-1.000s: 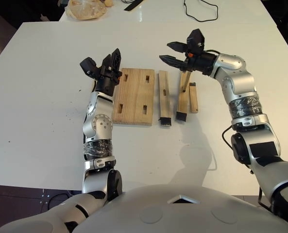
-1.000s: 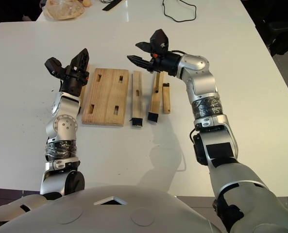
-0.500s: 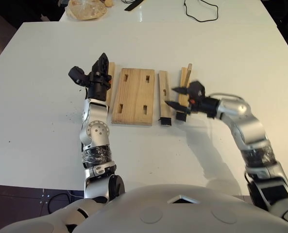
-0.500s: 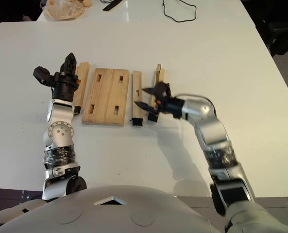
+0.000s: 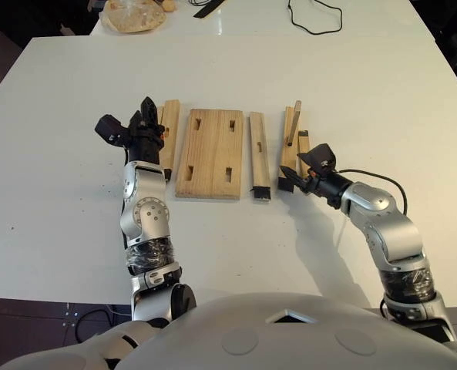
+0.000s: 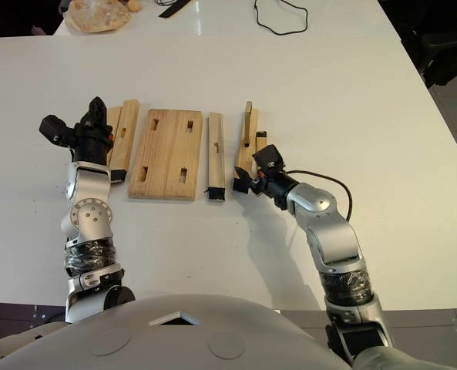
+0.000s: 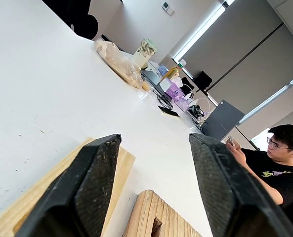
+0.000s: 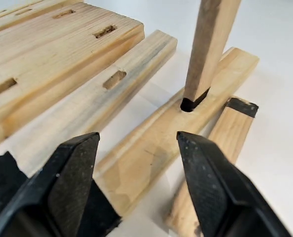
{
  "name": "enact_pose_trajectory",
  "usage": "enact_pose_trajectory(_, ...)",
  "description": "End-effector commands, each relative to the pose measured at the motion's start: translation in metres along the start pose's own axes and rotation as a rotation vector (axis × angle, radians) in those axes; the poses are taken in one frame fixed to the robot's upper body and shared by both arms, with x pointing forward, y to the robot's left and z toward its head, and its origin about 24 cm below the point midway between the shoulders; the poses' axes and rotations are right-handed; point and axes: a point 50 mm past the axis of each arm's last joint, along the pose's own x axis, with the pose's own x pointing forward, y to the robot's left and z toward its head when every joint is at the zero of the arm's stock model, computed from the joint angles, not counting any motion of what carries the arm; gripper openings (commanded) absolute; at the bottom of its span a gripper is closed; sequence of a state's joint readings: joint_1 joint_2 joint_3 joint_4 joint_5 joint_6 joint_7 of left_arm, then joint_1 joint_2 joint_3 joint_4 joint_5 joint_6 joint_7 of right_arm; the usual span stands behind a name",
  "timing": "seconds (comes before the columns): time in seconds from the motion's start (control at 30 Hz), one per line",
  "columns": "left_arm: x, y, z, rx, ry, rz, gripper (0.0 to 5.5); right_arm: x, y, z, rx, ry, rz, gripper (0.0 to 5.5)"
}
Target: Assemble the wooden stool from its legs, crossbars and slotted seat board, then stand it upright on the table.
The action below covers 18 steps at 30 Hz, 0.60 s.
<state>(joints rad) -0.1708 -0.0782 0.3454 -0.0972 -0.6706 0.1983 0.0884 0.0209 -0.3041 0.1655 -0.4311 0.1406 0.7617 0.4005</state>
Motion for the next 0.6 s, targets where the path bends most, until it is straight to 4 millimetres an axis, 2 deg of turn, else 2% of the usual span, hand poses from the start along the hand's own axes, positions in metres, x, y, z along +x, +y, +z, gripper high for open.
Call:
enact_pose_trajectory(0.03, -0.008, -0.001, -0.004, -0.024, 0.015, 0.026, 2.56, 0.002, 0.005, -0.006, -0.001, 0.043, -0.018, 2.89)
enact_pose_trajectory(0.17, -0.019, 0.008, 0.004, -0.016, 0.008, 0.063, 2.56, 0.013, 0.013, -0.01, -0.07, 0.054, -0.003, 2.89)
enact_pose_trajectory(0.3, -0.023, 0.005, 0.007, -0.011, 0.004, 0.074, 2.56, 0.016, 0.017, -0.01, -0.091, 0.035, 0.0, 2.98)
enact_pose_trajectory(0.43, -0.015, -0.006, 0.005, -0.027, 0.003, 0.061, 2.56, 0.013, 0.016, -0.006, -0.063, 0.012, -0.015, 3.46)
enact_pose_trajectory(0.6, -0.005, -0.016, 0.006, 0.01, 0.031, 0.002, 2.56, 0.005, 0.017, -0.003, -0.021, -0.012, -0.045, 3.49)
